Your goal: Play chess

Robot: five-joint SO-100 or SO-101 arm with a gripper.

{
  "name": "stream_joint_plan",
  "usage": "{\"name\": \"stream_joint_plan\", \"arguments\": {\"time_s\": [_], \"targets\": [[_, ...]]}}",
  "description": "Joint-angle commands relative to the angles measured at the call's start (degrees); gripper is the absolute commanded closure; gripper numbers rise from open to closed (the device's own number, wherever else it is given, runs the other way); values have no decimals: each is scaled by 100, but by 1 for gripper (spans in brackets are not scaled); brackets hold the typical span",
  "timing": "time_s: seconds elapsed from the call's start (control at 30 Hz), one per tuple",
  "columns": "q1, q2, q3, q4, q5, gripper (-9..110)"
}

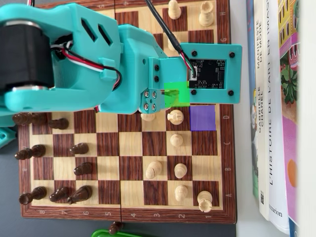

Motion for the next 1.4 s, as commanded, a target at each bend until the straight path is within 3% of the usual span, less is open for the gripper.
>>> {"name": "stream_joint_plan", "arguments": {"time_s": [0.0, 1.37], "targets": [[70, -70, -334, -88, 0, 94], [62, -114, -413, -18, 0, 87]]}}
